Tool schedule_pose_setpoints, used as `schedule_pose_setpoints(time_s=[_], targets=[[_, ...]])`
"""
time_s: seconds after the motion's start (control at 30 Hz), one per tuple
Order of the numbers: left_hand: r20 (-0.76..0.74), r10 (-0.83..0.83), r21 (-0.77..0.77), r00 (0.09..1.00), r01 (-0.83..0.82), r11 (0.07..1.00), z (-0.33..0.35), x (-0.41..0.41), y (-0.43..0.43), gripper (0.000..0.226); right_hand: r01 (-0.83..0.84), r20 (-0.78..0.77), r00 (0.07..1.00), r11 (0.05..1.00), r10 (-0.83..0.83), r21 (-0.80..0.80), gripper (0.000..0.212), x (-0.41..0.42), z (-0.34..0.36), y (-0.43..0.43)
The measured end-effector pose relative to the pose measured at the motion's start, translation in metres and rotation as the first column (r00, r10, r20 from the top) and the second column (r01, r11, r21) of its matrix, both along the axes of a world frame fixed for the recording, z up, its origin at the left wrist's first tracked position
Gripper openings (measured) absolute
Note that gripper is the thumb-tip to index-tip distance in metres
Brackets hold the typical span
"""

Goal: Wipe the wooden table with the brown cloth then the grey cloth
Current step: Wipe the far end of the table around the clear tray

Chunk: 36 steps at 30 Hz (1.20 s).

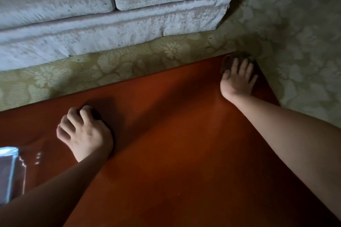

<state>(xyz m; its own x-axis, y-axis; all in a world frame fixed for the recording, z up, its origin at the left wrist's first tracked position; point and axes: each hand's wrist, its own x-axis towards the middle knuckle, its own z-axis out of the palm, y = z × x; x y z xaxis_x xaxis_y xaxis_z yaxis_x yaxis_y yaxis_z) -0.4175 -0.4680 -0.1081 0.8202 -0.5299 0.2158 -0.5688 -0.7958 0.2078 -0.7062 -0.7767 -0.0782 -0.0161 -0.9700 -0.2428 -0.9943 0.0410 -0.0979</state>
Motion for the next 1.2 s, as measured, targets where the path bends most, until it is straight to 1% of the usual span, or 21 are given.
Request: schedule_pose_setpoints(time_s=[0.07,0.13,0.2,0.33,0.4,0.43,0.47,0.5,0.57,0.6,0.67,0.73,0.77,0.8,0.87,0.93,0.97,1.0,1.1,1.13,1.2], targets=[[-0.009,0.002,0.006,1.000,-0.002,1.000,0.002,-0.001,0.000,0.034,-0.256,-0.018,0.967,0.966,0.255,-0.031,0.063,0.027,-0.003,0.033],[-0.031,-0.007,0.005,0.999,0.008,1.000,0.005,-0.001,0.000,0.035,-0.478,-0.034,0.878,0.877,0.477,-0.037,0.068,0.052,-0.004,0.079],[-0.102,-0.005,-0.036,0.995,0.001,0.999,0.008,0.001,-0.001,0.035,-0.635,-0.030,0.772,0.771,0.635,-0.045,0.069,0.076,-0.005,0.128],[-0.334,0.009,-0.162,0.943,-0.067,0.984,0.020,0.010,0.005,0.041,-0.858,0.083,0.505,0.510,0.859,-0.059,0.065,0.109,-0.005,0.223],[-0.468,-0.030,-0.226,0.883,-0.087,0.970,0.032,0.019,0.012,0.047,-0.935,0.134,0.334,0.346,0.933,-0.077,0.063,0.109,-0.003,0.280],[-0.521,-0.064,-0.251,0.851,-0.082,0.964,0.036,0.025,0.017,0.047,-0.957,0.146,0.266,0.279,0.953,-0.074,0.063,0.104,-0.002,0.307],[-0.563,-0.102,-0.265,0.820,-0.063,0.962,0.041,0.028,0.024,0.045,-0.969,0.154,0.224,0.236,0.962,-0.066,0.063,0.095,-0.001,0.330],[-0.589,-0.142,-0.269,0.796,-0.027,0.963,0.043,0.028,0.031,0.044,-0.973,0.156,0.212,0.224,0.965,-0.060,0.063,0.082,-0.001,0.346],[-0.606,-0.211,-0.270,0.767,0.051,0.962,0.046,0.024,0.048,0.047,-0.962,0.121,0.260,0.268,0.958,-0.053,0.063,0.053,-0.001,0.357],[-0.615,-0.230,-0.269,0.754,0.073,0.960,0.047,0.020,0.056,0.048,-0.946,0.091,0.316,0.321,0.944,-0.044,0.063,0.038,0.000,0.351],[-0.630,-0.256,-0.277,0.733,0.096,0.956,0.043,0.013,0.069,0.044,-0.876,0.033,0.482,0.483,0.876,-0.016,0.063,0.006,0.000,0.324],[-0.625,-0.288,-0.296,0.725,0.122,0.948,0.039,0.009,0.077,0.040,-0.748,-0.004,0.664,0.664,0.748,0.017,0.063,-0.032,0.001,0.290],[-0.622,-0.303,-0.303,0.722,0.135,0.943,0.037,0.008,0.081,0.039,-0.681,-0.003,0.732,0.732,0.681,0.029,0.063,-0.053,0.002,0.277],[-0.622,-0.316,-0.306,0.716,0.149,0.940,0.035,0.008,0.084,0.039,-0.625,0.010,0.781,0.780,0.625,0.044,0.063,-0.071,0.003,0.268],[-0.619,-0.349,-0.322,0.704,0.177,0.930,0.034,0.007,0.092,0.040,-0.551,0.022,0.834,0.831,0.551,0.075,0.064,-0.091,0.005,0.271],[-0.626,-0.373,-0.346,0.685,0.185,0.920,0.034,0.006,0.100,0.041,-0.535,-0.007,0.844,0.843,0.536,0.056,0.065,-0.083,0.006,0.304],[-0.634,-0.376,-0.353,0.675,0.180,0.918,0.035,0.004,0.104,0.042,-0.567,-0.017,0.823,0.823,0.567,0.039,0.064,-0.072,0.007,0.330],[-0.645,-0.375,-0.356,0.666,0.173,0.918,0.036,0.002,0.108,0.044,-0.623,-0.006,0.782,0.782,0.624,0.028,0.064,-0.060,0.007,0.360],[-0.668,-0.380,-0.368,0.640,0.159,0.916,0.044,-0.005,0.126,0.047,-0.797,0.130,0.598,0.604,0.791,-0.001,0.065,-0.013,0.002,0.469],[-0.674,-0.391,-0.376,0.627,0.164,0.912,0.050,-0.006,0.135,0.047,-0.828,0.176,0.548,0.560,0.818,-0.021,0.065,0.004,0.002,0.504],[-0.682,-0.433,-0.413,0.589,0.178,0.893,0.067,-0.007,0.158,0.044,-0.856,0.249,0.495,0.516,0.833,-0.024,0.065,0.040,0.002,0.566]])
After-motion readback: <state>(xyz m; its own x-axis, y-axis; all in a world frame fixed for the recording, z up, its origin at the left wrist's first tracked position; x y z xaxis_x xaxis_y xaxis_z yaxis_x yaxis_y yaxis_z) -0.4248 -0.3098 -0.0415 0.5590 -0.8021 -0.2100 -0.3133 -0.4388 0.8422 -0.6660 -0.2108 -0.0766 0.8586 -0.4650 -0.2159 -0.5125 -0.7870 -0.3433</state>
